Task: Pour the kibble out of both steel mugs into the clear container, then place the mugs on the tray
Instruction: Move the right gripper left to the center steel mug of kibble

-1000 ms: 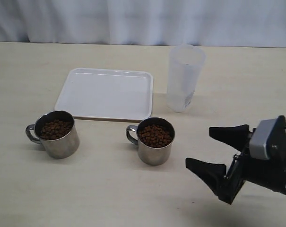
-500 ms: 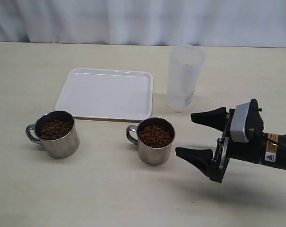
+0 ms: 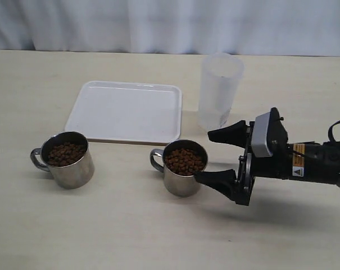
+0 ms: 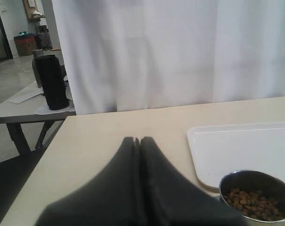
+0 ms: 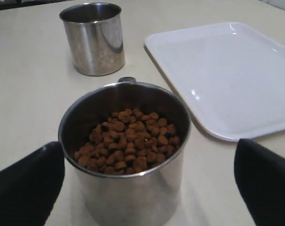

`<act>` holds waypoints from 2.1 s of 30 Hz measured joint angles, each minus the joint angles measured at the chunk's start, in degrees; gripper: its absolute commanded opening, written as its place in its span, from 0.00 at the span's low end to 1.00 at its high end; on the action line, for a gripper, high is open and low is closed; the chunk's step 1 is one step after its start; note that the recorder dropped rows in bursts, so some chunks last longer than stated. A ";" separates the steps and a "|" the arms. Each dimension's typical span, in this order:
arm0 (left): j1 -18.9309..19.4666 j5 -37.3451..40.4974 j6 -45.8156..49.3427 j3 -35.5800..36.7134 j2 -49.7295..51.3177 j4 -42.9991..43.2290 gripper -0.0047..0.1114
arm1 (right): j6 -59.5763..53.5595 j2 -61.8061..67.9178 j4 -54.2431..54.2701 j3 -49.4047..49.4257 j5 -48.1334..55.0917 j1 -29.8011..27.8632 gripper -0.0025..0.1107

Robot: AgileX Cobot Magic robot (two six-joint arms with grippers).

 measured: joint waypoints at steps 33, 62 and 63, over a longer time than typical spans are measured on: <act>0.00 0.00 0.00 0.00 0.00 0.00 0.04 | 5.22 0.00 -1.55 -2.22 4.43 3.33 0.85; 0.00 0.00 0.00 0.00 0.00 0.00 0.04 | 5.84 6.19 -3.77 -10.01 8.38 3.33 0.85; 0.00 0.00 0.00 0.00 0.00 0.00 0.04 | 5.72 7.01 -3.88 -10.60 7.50 3.33 0.85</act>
